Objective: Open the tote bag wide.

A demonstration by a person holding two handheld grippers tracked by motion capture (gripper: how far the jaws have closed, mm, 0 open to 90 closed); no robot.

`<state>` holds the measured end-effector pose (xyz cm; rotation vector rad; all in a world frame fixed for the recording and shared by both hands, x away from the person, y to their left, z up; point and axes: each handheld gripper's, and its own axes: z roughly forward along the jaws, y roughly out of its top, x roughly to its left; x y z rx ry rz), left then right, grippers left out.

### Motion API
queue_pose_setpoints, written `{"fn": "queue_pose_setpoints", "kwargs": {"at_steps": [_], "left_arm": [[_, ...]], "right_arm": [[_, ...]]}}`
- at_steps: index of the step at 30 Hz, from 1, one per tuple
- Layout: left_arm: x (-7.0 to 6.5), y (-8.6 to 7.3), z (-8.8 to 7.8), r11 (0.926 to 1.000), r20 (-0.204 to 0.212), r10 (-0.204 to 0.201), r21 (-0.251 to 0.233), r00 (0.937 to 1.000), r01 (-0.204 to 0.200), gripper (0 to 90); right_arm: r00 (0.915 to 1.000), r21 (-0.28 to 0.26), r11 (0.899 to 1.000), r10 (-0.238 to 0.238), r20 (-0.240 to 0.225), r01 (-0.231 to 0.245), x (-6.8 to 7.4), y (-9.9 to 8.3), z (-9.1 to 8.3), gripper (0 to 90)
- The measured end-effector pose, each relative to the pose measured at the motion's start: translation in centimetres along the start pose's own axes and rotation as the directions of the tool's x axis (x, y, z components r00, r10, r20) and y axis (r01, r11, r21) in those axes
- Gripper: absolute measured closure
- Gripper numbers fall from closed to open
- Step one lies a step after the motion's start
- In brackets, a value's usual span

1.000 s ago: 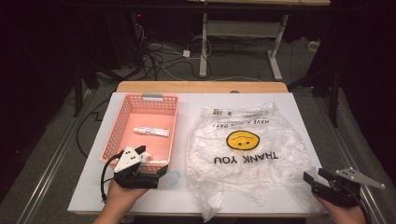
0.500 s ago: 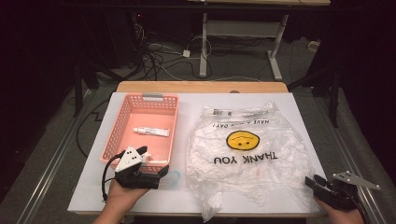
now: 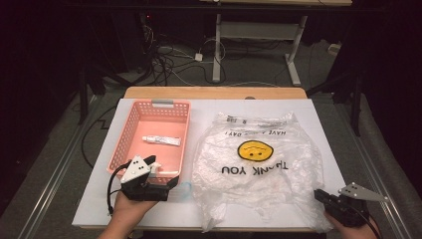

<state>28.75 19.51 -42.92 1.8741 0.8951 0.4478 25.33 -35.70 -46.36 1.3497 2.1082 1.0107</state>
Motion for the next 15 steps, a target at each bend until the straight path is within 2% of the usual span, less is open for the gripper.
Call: {"fn": "queue_pose_setpoints", "kwargs": {"at_steps": [6, 13, 15], "left_arm": [[0.1, 0.0, -0.1, 1.0, -0.003, 0.001, -0.002, 1.0, -0.001, 0.0], [0.1, 0.0, -0.2, 0.9999, -0.006, -0.004, -0.009, 1.0, 0.004, 0.0], [0.2, 0.0, -0.2, 0.9999, -0.007, -0.005, -0.011, 1.0, 0.005, 0.0]], "right_arm": [[0.9963, 0.007, 0.998, -0.061, -0.06, 0.061, 2.3, 0.7, 0.4, 84.3], [0.9834, 0.013, 0.992, -0.123, -0.134, 0.126, 4.7, 1.3, 1.0, 84.3], [0.9805, 0.013, 0.992, -0.123, -0.154, 0.126, 5.3, 1.3, 1.1, 83.9]]}}
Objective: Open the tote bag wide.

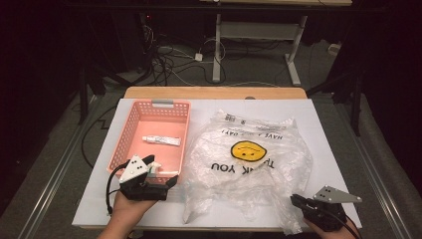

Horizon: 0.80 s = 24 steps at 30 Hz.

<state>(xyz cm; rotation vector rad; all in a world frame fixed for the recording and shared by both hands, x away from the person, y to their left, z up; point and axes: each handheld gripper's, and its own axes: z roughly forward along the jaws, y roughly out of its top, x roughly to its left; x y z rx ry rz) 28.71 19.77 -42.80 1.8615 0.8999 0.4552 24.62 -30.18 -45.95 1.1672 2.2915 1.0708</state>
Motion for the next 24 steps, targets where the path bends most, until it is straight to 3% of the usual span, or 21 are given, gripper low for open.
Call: {"fn": "queue_pose_setpoints", "kwargs": {"at_steps": [3, 8, 14, 17, 24], "left_arm": [[0.1, 0.0, -0.1, 1.0, -0.002, -0.003, -0.003, 1.0, 0.003, 0.0], [0.3, -0.1, -0.2, 1.0, -0.004, -0.007, -0.004, 1.0, 0.007, 0.0], [0.0, -0.3, -0.4, 0.9999, -0.002, -0.001, -0.011, 1.0, 0.001, 0.0], [-0.2, -0.4, -0.6, 0.9999, -0.003, -0.002, -0.015, 1.0, 0.002, 0.0], [-0.4, -0.9, -1.3, 0.9999, -0.014, -0.001, -0.011, 0.9999, 0.001, 0.0]], "right_arm": [[0.9999, -0.008, 1.0, -0.012, -0.007, 0.012, 0.2, 0.2, 0.0, 74.9], [0.9991, -0.12, 0.992, 0.036, 0.023, -0.033, -0.5, 0.7, -2.1, 59.7], [0.9951, -0.191, 0.98, 0.063, 0.076, -0.048, -2.0, 1.3, -3.1, 53.5], [0.9917, -0.195, 0.98, 0.072, 0.107, -0.05, -3.4, 2.1, -2.5, 52.7], [0.9814, -0.193, 0.978, 0.106, 0.16, -0.074, -8.3, 5.0, 0.3, 52.8]]}}
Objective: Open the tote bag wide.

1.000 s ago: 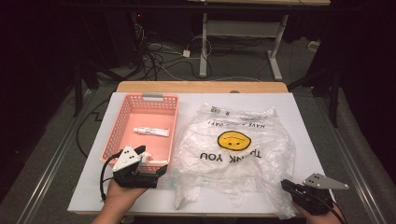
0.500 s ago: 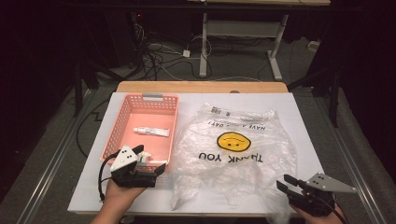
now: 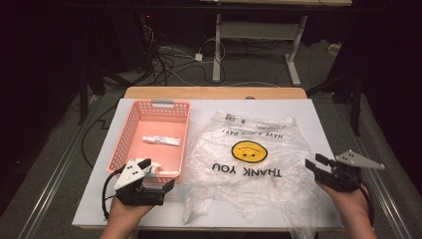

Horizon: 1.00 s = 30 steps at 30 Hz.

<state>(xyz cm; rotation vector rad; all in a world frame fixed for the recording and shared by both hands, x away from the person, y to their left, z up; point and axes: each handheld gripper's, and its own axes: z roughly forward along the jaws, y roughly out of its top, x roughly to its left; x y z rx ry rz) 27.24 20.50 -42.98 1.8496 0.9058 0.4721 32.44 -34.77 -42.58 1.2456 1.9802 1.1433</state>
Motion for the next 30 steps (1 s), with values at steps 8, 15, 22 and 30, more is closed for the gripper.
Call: {"fn": "queue_pose_setpoints", "kwargs": {"at_steps": [8, 15, 22, 30], "left_arm": [[-0.3, -0.4, -1.0, 1.0, -0.022, 0.007, -0.006, 0.9997, -0.007, 0.0], [-0.4, -0.7, -1.3, 1.0, -0.04, -0.002, 0.0, 0.9992, 0.002, 0.0], [-0.6, -0.8, -1.1, 0.9999, -0.038, 0.009, 0.014, 0.9992, -0.008, 0.0], [-0.9, -0.7, -0.7, 0.9995, -0.035, 0.022, 0.022, 0.9991, -0.021, 0.0]], "right_arm": [[0.9969, 0.017, 0.998, 0.065, 0.045, -0.066, -4.0, 4.1, 7.0, 54.7], [0.9952, 0.103, 0.99, 0.092, 0.034, -0.095, -6.2, 6.4, 13.2, 55.1], [0.9902, 0.18, 0.974, 0.138, 0.025, -0.14, -7.6, 5.8, 16.2, 57.5], [0.9919, 0.156, 0.98, 0.114, 0.056, -0.122, -8.0, 5.9, 16.1, 90.0]]}}
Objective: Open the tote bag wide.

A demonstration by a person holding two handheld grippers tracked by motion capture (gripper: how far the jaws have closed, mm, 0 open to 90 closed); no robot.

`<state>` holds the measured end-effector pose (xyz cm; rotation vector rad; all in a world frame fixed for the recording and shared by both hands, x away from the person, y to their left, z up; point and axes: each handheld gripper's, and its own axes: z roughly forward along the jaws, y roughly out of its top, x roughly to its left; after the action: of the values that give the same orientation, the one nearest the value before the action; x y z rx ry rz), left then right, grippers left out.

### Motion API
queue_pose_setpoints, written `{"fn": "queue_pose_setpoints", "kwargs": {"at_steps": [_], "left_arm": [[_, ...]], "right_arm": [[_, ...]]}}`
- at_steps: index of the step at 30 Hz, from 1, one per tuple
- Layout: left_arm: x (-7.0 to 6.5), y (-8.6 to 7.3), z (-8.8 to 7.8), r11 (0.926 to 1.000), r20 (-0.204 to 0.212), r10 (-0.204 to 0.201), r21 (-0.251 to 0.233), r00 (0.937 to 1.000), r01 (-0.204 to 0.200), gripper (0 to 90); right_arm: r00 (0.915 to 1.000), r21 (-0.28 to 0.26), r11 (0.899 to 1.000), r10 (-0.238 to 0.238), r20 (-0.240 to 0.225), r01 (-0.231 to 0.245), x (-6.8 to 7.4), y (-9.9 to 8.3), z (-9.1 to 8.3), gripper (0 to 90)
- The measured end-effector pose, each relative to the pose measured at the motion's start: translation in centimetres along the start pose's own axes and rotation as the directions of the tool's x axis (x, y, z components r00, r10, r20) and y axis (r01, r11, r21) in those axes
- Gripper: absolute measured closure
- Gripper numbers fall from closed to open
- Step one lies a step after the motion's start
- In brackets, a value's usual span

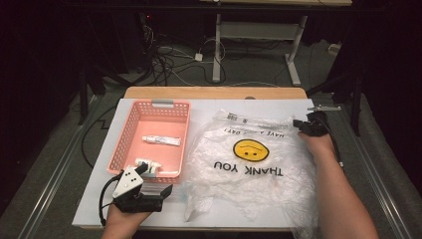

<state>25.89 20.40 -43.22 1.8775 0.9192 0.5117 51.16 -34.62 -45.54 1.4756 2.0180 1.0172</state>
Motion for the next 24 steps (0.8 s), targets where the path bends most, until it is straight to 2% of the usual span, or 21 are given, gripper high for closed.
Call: {"fn": "queue_pose_setpoints", "kwargs": {"at_steps": [2, 4, 7, 9, 11, 13, 14, 16, 18, 21, 23, 24], "left_arm": [[-0.1, 0.0, 0.1, 1.0, -0.001, 0.007, 0.004, 1.0, -0.007, 0.0], [-0.1, 0.0, 0.1, 1.0, -0.001, 0.008, 0.004, 1.0, -0.008, 0.0], [-0.1, 0.0, 0.0, 0.9999, -0.001, 0.01, 0.004, 0.9999, -0.01, 0.0], [0.0, 0.0, 0.1, 1.0, 0.002, 0.007, 0.0, 1.0, -0.007, 0.0], [0.0, 0.2, 0.2, 1.0, 0.006, 0.008, -0.001, 0.9999, -0.008, 0.0], [-0.2, 0.3, 0.3, 0.9999, 0.013, 0.009, -0.005, 0.9999, -0.009, 0.0], [-0.3, 0.4, 0.3, 0.9999, 0.017, 0.012, -0.006, 0.9998, -0.012, 0.0], [-0.5, 0.4, 0.3, 0.9999, 0.031, 0.012, -0.012, 0.9995, -0.012, 0.0], [-0.6, 0.5, 0.2, 0.9998, 0.037, 0.013, -0.014, 0.9992, -0.013, 0.0], [-1.0, 0.6, -0.1, 0.9993, 0.048, 0.029, -0.024, 0.9984, -0.028, 0.0], [-1.2, 0.5, -0.2, 0.9994, 0.059, 0.028, -0.024, 0.9978, -0.027, 0.0], [-1.2, 0.5, -0.2, 0.9994, 0.065, 0.026, -0.023, 0.9975, -0.025, 0.0]], "right_arm": [[0.9992, -0.044, 0.999, 0.02, 0.035, -0.019, -0.8, 0.3, -0.7, 90.0], [0.9941, -0.086, 0.996, 0.047, 0.098, -0.038, -2.1, 0.5, -1.7, 90.0], [0.9761, -0.136, 0.986, 0.118, 0.182, -0.094, -4.7, 0.2, -3.4, 90.0], [0.9675, -0.158, 0.978, 0.167, 0.19, -0.138, -6.1, -0.3, -4.4, 90.0], [0.9629, -0.164, 0.974, 0.186, 0.196, -0.155, -6.6, -0.8, -5.1, 89.3], [0.968, -0.163, 0.975, 0.181, 0.174, -0.153, -6.7, -1.0, -5.7, 73.2], [0.9719, -0.169, 0.975, 0.172, 0.161, -0.144, -6.5, -1.0, -6.2, 69.6], [0.9766, -0.192, 0.976, 0.14, 0.163, -0.108, -5.8, -1.1, -7.5, 62.2], [0.9817, -0.195, 0.977, 0.112, 0.155, -0.08, -4.7, -1.3, -9.0, 60.4], [0.992, -0.195, 0.981, 0.044, 0.118, -0.02, -2.5, -2.7, -11.5, 59.2], [0.9959, -0.193, 0.981, 0.01, 0.09, 0.007, -0.7, -4.2, -13.1, 57.5], [0.996, -0.176, 0.984, -0.019, 0.087, 0.034, 0.2, -5.0, -13.8, 57.3]]}}
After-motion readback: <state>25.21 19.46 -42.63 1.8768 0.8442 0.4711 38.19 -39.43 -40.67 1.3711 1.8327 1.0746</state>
